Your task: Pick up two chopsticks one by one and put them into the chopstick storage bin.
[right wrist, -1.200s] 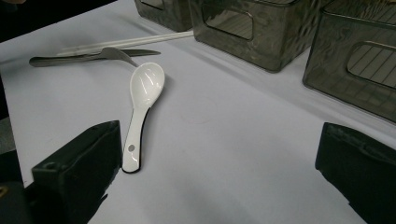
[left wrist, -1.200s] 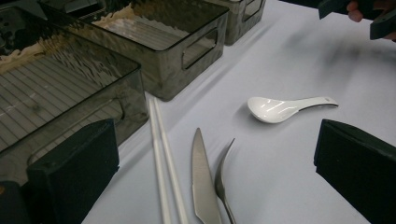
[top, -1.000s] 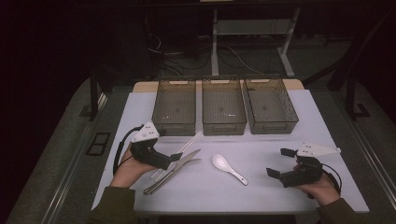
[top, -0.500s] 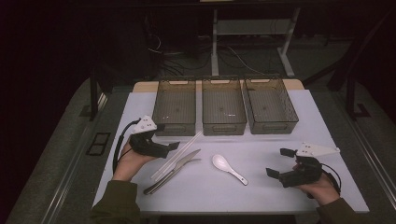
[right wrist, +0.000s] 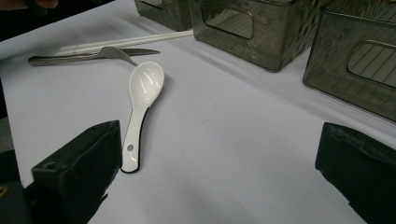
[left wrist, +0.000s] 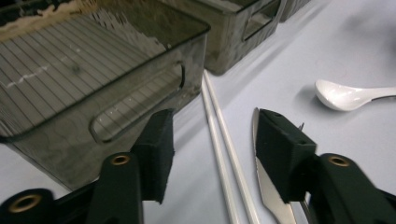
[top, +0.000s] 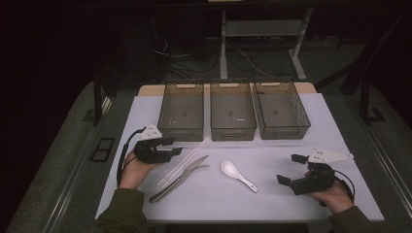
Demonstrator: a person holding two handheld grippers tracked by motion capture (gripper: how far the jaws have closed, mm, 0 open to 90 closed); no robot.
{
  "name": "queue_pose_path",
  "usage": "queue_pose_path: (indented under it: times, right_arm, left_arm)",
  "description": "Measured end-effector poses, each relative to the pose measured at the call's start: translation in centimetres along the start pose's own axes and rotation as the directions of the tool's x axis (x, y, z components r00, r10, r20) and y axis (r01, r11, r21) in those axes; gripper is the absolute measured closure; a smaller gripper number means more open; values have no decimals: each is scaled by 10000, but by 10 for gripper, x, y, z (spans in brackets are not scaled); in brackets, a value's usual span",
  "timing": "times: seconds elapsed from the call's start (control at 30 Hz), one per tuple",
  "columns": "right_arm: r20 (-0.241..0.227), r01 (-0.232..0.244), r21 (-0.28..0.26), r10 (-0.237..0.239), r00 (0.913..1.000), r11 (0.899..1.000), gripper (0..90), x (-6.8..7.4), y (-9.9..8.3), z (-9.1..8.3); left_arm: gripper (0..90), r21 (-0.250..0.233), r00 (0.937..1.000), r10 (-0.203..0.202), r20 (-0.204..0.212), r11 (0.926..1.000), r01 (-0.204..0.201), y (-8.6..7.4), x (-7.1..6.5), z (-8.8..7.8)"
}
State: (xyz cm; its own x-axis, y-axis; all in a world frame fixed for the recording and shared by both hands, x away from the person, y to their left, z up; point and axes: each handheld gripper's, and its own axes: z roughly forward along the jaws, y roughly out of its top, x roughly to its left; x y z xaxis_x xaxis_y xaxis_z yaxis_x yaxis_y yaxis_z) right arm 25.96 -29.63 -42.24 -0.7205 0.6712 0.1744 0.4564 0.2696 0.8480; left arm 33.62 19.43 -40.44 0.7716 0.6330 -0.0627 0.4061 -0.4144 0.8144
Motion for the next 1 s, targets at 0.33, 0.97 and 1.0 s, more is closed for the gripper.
queue_pose_path:
  times: [0.33,0.97,1.0]
  right_arm:
    - [16,-48,-5,48,10000,10000,8,0,0,0]
    - [112,-54,24,54,9999,10000,8,0,-1,-1]
    - [124,-19,5,19,9999,10000,8,0,-1,-1]
  left_arm:
    - [638,972,9997,125,196,9952,-143,-11,-5,11]
    - [767,2267,9989,-365,287,9735,291,-21,-8,27]
    - [766,2286,9990,-350,278,9731,278,-21,-8,27]
